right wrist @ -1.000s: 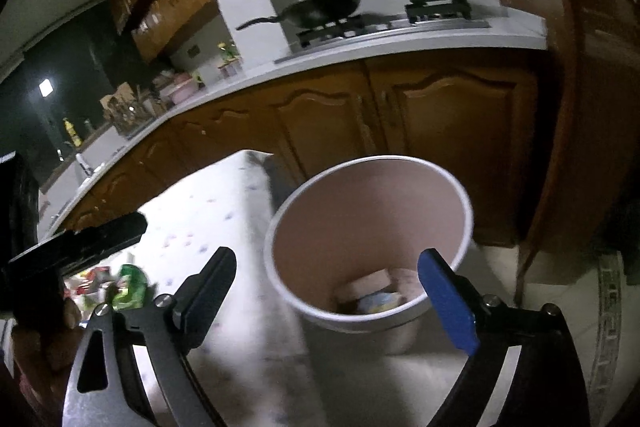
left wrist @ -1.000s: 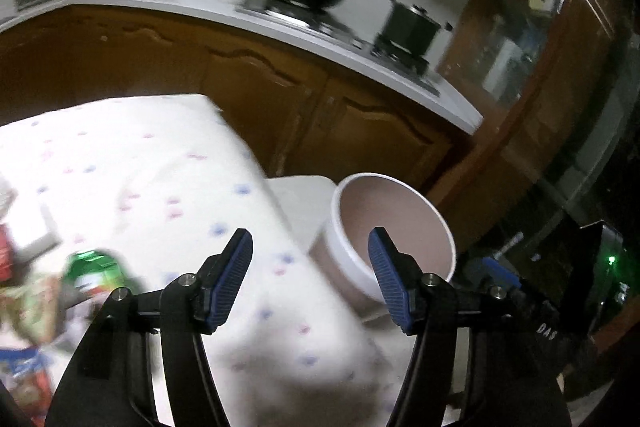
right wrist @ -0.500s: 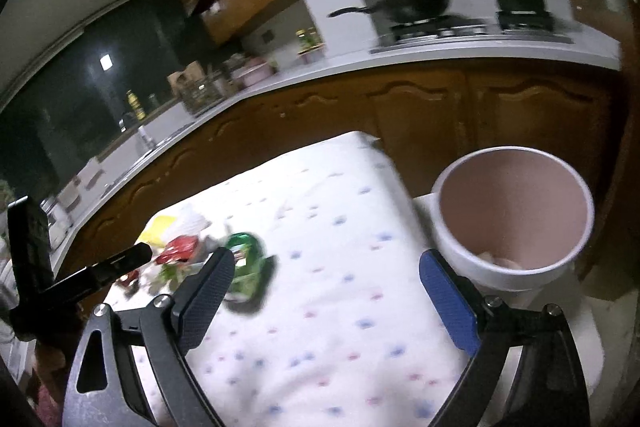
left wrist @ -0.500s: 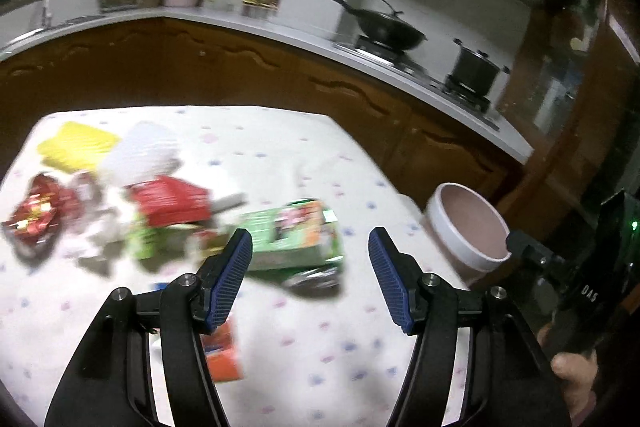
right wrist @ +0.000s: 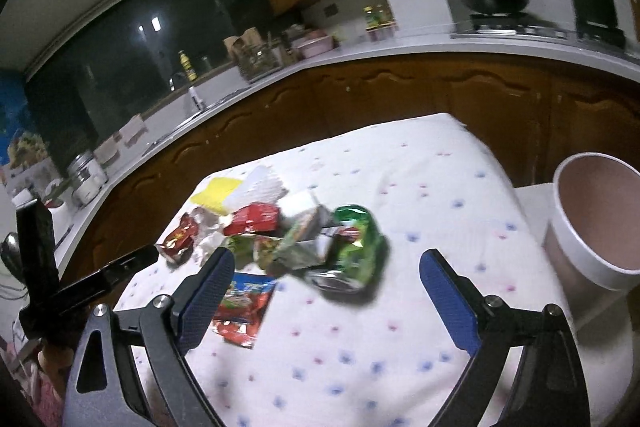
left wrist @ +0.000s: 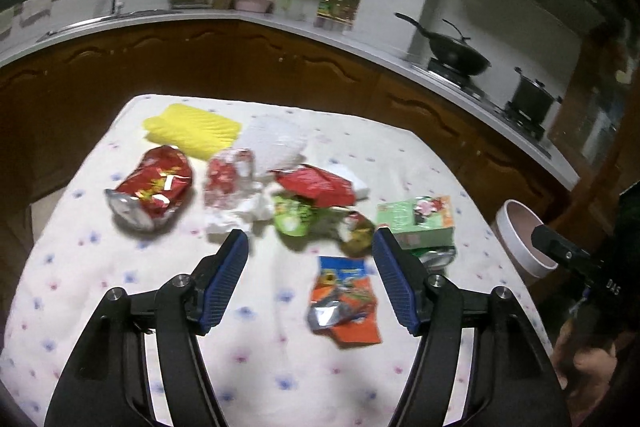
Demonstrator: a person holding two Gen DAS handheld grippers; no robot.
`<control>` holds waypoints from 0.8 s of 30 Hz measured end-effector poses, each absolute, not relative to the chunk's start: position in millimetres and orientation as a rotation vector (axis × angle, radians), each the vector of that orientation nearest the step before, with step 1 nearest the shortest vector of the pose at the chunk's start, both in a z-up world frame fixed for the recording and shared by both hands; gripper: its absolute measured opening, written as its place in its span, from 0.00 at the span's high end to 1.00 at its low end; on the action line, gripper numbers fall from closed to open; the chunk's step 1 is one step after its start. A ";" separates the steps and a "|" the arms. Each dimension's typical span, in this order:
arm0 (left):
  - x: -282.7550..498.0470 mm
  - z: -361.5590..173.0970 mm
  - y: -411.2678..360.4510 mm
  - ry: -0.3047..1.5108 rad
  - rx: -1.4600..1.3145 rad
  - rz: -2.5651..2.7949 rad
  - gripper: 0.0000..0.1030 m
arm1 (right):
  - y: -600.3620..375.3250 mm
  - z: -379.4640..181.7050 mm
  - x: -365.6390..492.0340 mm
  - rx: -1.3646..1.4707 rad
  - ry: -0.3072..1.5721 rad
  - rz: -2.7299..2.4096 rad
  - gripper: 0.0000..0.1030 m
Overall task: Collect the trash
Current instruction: 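Move both tools back over the trash on the table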
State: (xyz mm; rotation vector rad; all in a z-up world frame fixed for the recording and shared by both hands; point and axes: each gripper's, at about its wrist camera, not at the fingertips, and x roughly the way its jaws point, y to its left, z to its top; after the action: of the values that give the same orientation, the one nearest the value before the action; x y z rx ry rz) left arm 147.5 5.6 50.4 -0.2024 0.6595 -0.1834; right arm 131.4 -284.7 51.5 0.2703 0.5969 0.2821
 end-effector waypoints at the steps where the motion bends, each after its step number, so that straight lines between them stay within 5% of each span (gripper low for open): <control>1: 148.4 50.4 10.7 0.662 -0.204 -0.171 0.36 | -279.9 52.2 133.0 0.266 0.596 0.292 0.08; 24: 190.0 47.4 46.0 0.705 -0.200 -0.107 0.36 | -211.6 62.7 187.7 0.192 0.613 0.413 0.08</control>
State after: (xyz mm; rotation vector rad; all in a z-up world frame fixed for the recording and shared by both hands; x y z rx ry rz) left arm 190.0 46.0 47.4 -0.2004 0.7046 -0.1073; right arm 187.7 -211.6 62.7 0.1923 0.6129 0.4134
